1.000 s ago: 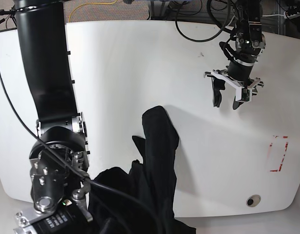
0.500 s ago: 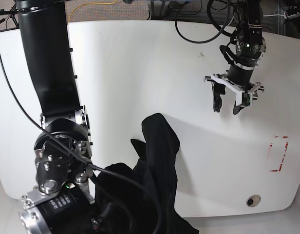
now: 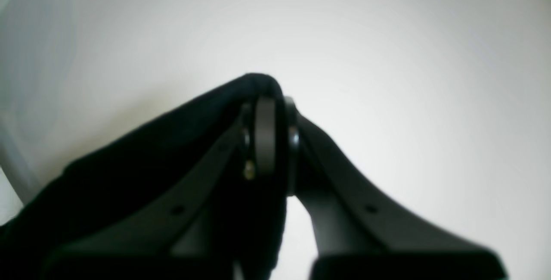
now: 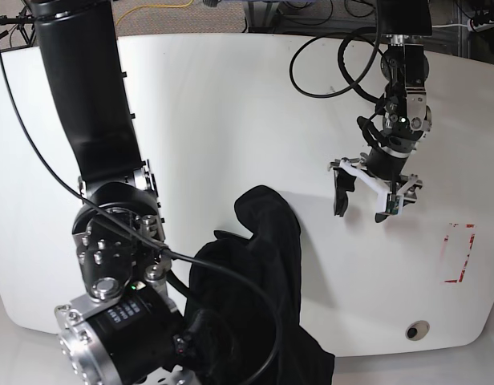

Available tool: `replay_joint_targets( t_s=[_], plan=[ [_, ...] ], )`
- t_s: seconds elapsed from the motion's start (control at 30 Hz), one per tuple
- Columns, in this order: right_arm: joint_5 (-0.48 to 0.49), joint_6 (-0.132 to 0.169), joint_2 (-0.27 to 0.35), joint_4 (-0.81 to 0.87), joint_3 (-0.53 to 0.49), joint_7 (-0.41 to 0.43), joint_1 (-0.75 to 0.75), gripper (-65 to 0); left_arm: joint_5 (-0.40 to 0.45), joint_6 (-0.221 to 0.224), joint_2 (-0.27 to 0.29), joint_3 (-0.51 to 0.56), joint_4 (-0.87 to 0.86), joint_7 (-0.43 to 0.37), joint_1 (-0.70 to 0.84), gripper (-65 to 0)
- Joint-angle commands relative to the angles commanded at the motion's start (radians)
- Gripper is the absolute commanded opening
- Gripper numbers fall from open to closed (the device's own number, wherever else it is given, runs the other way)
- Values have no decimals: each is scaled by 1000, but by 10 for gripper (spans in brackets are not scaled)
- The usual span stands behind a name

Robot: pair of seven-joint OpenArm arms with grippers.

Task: Fold the T-shirt properly
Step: 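Move the left gripper to the hanging shirt and grasp its edge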

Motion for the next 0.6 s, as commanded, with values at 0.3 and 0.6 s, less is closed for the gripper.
replay_joint_targets(
  t_s=[0.3,0.6],
  plan=[
    [0,-2,-2,-2,0,0,0,-650,-5,-26,3,74,-201,-2,-147,-151],
    [0,-2,-18,-5,2,0,-2,-650,-3,-26,31,196,-382,-86,-230,-150]
  ],
)
